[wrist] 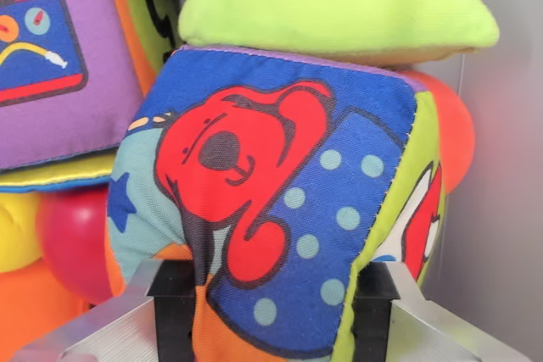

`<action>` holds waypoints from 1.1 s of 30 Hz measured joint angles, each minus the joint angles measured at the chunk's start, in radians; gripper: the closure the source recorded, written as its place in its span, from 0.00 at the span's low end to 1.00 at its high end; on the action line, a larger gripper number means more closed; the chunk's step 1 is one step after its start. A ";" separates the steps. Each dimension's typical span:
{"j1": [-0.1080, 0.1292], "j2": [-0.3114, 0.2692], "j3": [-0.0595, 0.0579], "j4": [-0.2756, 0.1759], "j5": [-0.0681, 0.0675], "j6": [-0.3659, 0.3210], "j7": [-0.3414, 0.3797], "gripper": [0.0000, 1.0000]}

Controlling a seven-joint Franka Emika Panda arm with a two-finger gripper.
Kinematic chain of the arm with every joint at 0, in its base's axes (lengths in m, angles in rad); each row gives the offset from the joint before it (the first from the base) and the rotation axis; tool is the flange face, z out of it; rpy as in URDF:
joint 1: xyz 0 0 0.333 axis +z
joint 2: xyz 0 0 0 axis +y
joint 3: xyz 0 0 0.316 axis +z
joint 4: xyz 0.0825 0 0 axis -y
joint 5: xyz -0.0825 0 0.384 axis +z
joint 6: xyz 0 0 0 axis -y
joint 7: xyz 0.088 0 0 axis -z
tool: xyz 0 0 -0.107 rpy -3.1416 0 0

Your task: Pick an object from the bin

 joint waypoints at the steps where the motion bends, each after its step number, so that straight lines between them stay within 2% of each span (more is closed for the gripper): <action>1: 0.000 -0.002 0.000 0.000 0.000 -0.002 0.000 1.00; 16: 0.000 -0.063 0.000 0.006 0.000 -0.067 0.000 1.00; 33: 0.000 -0.152 -0.001 0.044 -0.001 -0.192 0.000 1.00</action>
